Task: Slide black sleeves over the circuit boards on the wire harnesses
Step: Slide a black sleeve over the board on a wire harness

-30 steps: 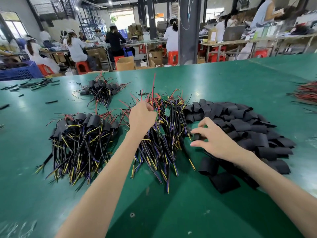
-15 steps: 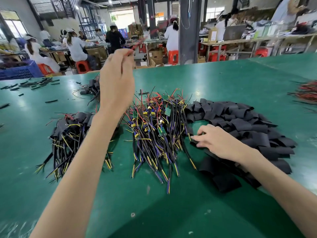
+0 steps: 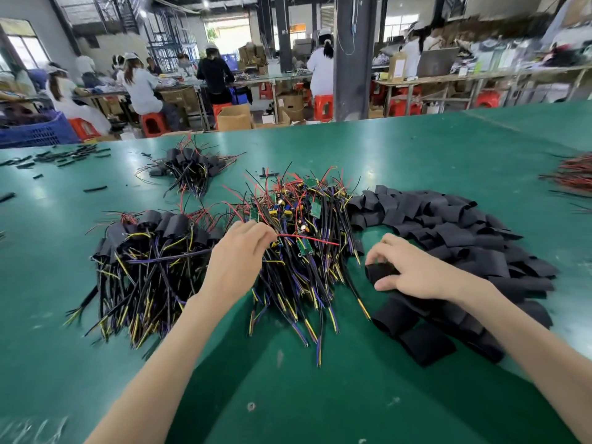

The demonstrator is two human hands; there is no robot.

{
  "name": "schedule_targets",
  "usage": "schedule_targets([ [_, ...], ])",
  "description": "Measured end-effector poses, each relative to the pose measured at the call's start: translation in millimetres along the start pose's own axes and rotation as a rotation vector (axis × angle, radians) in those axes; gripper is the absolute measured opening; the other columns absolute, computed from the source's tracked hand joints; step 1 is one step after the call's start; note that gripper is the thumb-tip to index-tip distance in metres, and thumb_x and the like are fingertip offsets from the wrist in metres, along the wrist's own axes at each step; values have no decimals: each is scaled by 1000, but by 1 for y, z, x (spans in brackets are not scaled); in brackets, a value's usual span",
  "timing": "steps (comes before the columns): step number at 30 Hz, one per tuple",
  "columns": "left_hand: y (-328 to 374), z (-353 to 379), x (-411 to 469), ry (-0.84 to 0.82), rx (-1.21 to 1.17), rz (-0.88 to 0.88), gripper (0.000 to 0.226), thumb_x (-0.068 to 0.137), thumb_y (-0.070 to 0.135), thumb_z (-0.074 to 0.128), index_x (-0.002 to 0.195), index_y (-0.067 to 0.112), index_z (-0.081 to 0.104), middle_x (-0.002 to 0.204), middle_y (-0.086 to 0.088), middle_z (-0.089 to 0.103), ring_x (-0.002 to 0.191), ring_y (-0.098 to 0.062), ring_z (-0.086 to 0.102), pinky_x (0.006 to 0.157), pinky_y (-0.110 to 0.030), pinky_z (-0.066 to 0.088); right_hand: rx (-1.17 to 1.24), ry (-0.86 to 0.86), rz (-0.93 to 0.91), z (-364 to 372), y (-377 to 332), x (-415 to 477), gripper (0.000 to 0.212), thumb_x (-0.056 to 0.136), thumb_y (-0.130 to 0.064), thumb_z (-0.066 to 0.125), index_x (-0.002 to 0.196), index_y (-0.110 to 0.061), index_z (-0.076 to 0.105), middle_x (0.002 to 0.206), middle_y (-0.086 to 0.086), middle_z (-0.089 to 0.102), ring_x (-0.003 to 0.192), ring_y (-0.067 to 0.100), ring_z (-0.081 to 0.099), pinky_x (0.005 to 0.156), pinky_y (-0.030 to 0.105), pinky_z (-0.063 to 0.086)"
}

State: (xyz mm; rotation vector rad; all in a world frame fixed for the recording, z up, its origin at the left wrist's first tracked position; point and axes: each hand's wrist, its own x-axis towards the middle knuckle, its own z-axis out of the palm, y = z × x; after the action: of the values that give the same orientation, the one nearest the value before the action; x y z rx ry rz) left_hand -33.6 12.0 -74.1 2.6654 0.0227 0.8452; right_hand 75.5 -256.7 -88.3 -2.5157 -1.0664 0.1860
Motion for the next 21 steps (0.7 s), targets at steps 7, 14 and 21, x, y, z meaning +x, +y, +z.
schedule_targets([
  [7,12,-3,-5,102,-224,21,16,95,8,54,86,10,66,79,7,62,81,-20,51,76,-29,41,200,354,-32,1,-11,-1,31,76,-7,74,103,-13,59,99,-1,55,95,13,52,85,19,35],
  [14,22,-2,-8,85,-282,59,20,96,6,52,81,10,65,73,6,61,78,5,49,92,-35,36,444,435,-67,1,-27,-5,39,72,-2,76,99,-25,58,100,-3,64,95,10,60,89,7,38],
  [21,22,-2,-8,80,-198,49,21,96,7,51,81,10,65,73,3,62,79,-15,50,76,-25,38,495,467,-148,-4,-30,-8,45,70,5,74,94,-30,60,93,-4,65,85,5,62,86,11,41],
])
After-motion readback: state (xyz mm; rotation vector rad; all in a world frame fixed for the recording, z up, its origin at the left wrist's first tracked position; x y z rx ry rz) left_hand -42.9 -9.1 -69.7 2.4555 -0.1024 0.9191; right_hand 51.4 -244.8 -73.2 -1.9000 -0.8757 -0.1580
